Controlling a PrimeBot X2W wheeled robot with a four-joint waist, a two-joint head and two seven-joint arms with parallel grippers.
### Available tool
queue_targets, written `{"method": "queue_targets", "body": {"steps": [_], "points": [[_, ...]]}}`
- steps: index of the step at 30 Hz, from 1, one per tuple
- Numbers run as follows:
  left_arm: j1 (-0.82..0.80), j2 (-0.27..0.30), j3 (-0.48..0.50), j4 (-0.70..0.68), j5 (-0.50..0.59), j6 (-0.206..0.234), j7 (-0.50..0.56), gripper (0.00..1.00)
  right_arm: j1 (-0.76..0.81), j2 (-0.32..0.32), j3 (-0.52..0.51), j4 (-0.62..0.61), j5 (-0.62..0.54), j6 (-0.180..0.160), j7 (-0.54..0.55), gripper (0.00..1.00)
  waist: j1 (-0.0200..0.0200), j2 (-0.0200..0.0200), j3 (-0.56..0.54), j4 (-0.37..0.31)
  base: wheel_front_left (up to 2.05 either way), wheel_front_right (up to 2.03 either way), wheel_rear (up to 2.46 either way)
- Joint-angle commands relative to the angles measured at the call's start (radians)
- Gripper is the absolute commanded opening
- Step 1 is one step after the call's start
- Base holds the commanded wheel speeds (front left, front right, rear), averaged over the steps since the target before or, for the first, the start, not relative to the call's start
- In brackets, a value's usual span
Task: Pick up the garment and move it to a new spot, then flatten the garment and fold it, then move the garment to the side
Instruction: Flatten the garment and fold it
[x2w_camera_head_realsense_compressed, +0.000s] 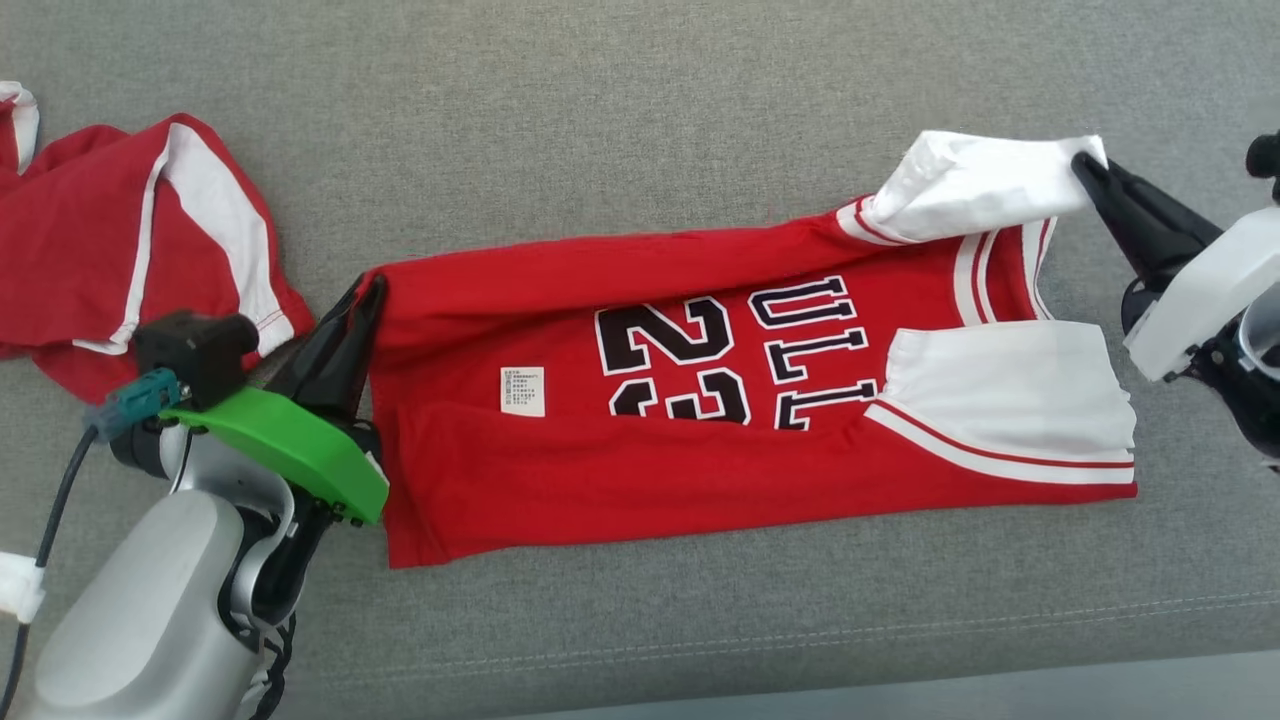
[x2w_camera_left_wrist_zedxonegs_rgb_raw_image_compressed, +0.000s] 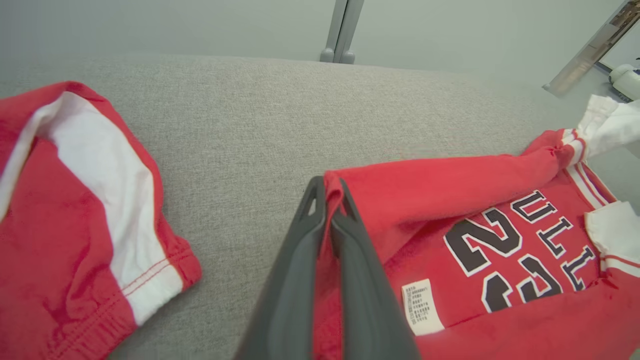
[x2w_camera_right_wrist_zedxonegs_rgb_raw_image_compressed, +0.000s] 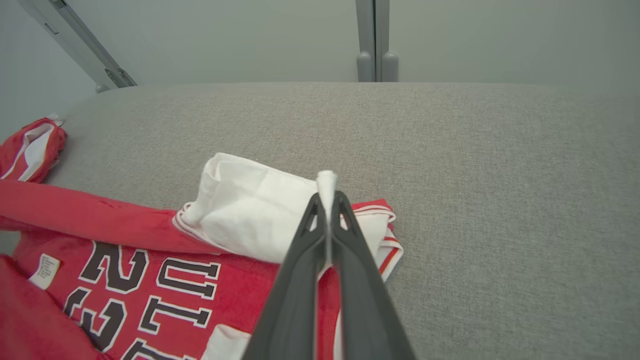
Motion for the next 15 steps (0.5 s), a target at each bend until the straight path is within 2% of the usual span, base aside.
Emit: {"method": "queue_targets", "body": {"steps": [1, 9, 15], "points": [[0.038, 0.011, 0.006, -0.011, -0.008, 0.002, -0.02, 0.0, 0.034, 0.005, 0.01, -0.007, -0.001, 0.0, -0.02, 0.0, 0.0, -0.0001, -0.003, -0.003, 0.0, 0.0, 0.0], [0.137, 0.007, -0.001, -0.016, -0.018, 0.006, -0.086, 0.0, 0.123, -0.024, 0.051, -0.02, -0.008, 0.0, -0.102, 0.0, 0.0, -0.0001, -0.019, -0.004, 0.0, 0.0, 0.0], [0.154, 0.021, -0.002, -0.023, -0.009, 0.008, -0.099, 0.0, 0.157, -0.057, 0.05, -0.054, -0.001, 0.0, -0.12, 0.0, 0.0, -0.0001, -0.027, -0.012, 0.0, 0.0, 0.0]]}}
